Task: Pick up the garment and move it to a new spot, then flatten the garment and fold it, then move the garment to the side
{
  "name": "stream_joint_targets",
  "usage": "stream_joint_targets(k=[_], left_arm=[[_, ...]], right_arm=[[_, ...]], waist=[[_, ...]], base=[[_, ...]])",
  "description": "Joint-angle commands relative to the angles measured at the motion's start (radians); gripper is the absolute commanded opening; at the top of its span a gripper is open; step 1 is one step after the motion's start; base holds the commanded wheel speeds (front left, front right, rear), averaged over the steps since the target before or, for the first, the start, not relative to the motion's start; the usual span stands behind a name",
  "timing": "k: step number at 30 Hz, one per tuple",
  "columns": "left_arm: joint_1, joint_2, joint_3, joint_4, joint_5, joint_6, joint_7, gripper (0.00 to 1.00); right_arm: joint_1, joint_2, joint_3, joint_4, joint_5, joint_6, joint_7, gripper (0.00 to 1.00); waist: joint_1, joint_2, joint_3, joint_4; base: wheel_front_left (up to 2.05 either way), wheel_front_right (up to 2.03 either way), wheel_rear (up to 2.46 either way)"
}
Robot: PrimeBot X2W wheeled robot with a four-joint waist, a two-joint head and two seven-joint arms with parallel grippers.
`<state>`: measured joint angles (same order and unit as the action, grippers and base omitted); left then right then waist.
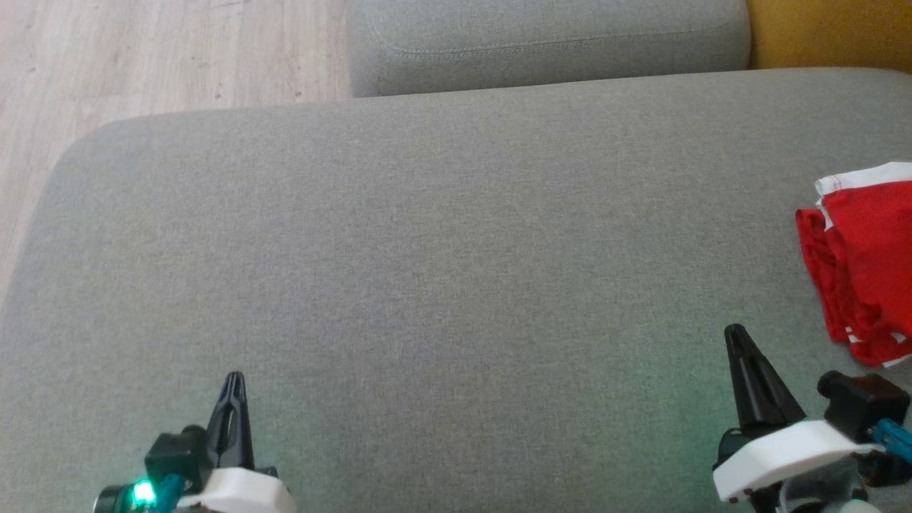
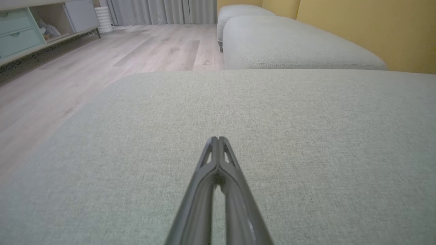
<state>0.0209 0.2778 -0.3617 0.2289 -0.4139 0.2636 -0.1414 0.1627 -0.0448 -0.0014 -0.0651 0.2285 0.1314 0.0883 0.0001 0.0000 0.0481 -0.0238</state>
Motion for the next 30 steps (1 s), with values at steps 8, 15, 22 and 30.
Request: stream_joint_targets(k=[8, 15, 22, 30], left_arm=[[-0.030, -0.002, 0.036, -0.023, -0.091, -0.029, 0.014, 0.00], [-0.037, -0.014, 0.061, -0.018, -0.161, -0.052, 0.027, 0.00], [-0.043, -0.026, 0.085, -0.014, -0.229, -0.075, 0.040, 0.00], [-0.051, -0.040, 0.114, -0.010, -0.308, -0.100, 0.056, 0.00]], right_arm=[[-0.021, -0.008, 0.002, -0.011, 0.111, 0.000, -0.007, 0.00], [-0.037, -0.014, 0.002, 0.010, 0.195, 0.000, -0.011, 0.00], [-0.052, -0.018, 0.001, 0.029, 0.277, 0.000, -0.014, 0.00], [-0.069, -0.022, -0.001, 0.051, 0.371, 0.000, -0.017, 0.00]], waist=[[0.0000, 0.0000, -0.003, 0.001], [0.0000, 0.0000, -0.006, 0.003], [0.0000, 0.0000, -0.008, 0.004], [0.0000, 0.0000, -0.011, 0.006]], base=[[0.00, 0.00, 0.00], [0.00, 0.00, 0.00], [0.00, 0.00, 0.00], [0.00, 0.00, 0.00]])
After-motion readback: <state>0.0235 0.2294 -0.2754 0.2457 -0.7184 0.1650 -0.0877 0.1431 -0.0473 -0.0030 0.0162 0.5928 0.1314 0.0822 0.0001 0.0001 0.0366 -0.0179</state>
